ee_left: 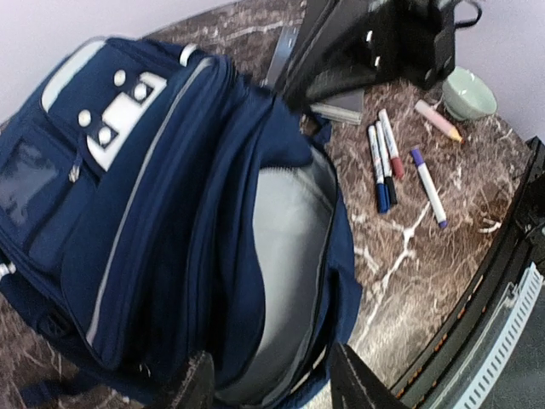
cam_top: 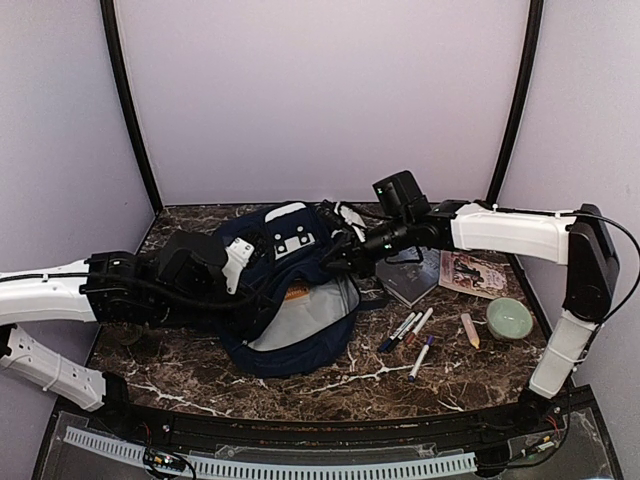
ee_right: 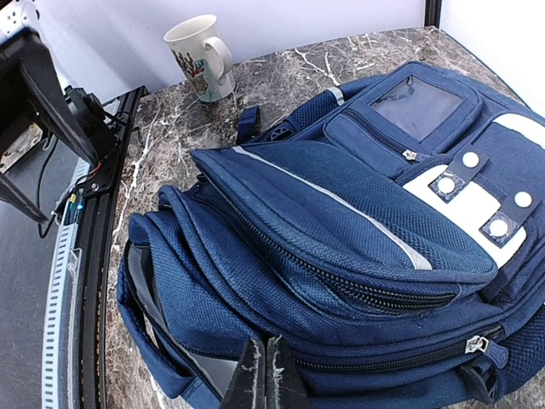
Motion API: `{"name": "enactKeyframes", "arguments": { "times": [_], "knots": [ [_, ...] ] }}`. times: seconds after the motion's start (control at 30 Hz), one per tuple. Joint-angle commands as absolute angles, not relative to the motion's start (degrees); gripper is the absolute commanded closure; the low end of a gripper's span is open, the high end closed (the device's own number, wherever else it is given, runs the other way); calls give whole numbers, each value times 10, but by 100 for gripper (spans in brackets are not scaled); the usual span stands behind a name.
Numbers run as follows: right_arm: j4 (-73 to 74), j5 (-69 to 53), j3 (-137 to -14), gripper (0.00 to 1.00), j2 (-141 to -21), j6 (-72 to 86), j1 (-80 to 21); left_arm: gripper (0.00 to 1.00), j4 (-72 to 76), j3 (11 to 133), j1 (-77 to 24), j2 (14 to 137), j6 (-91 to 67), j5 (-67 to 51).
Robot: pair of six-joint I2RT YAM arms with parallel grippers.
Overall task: Pack the student bag
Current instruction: Pass from the left arm to the right, then adjust the largest pocket of the student bag.
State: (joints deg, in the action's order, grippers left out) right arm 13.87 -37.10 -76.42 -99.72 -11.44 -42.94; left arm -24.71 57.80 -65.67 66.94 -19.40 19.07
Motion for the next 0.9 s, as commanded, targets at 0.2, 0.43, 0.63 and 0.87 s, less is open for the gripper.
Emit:
{"name": "enactKeyframes", "arguments": {
  "times": [0.2,0.43,0.63,0.87],
  "knots": [
    [94,-364,-750,100,-981,-101,-400,59,-383,450,-667,626,-433,182],
    [95,-368,-751,100,-982,-99,-398,50,-355,409,-627,641,-410,160],
    [96,-366,-746,100,-983,-98,-398,53,-266,406,-581,682,-323,114],
    [101,-363,-745,100,-984,-98,-398,63,-211,418,-566,765,-269,57]
  ]
}}
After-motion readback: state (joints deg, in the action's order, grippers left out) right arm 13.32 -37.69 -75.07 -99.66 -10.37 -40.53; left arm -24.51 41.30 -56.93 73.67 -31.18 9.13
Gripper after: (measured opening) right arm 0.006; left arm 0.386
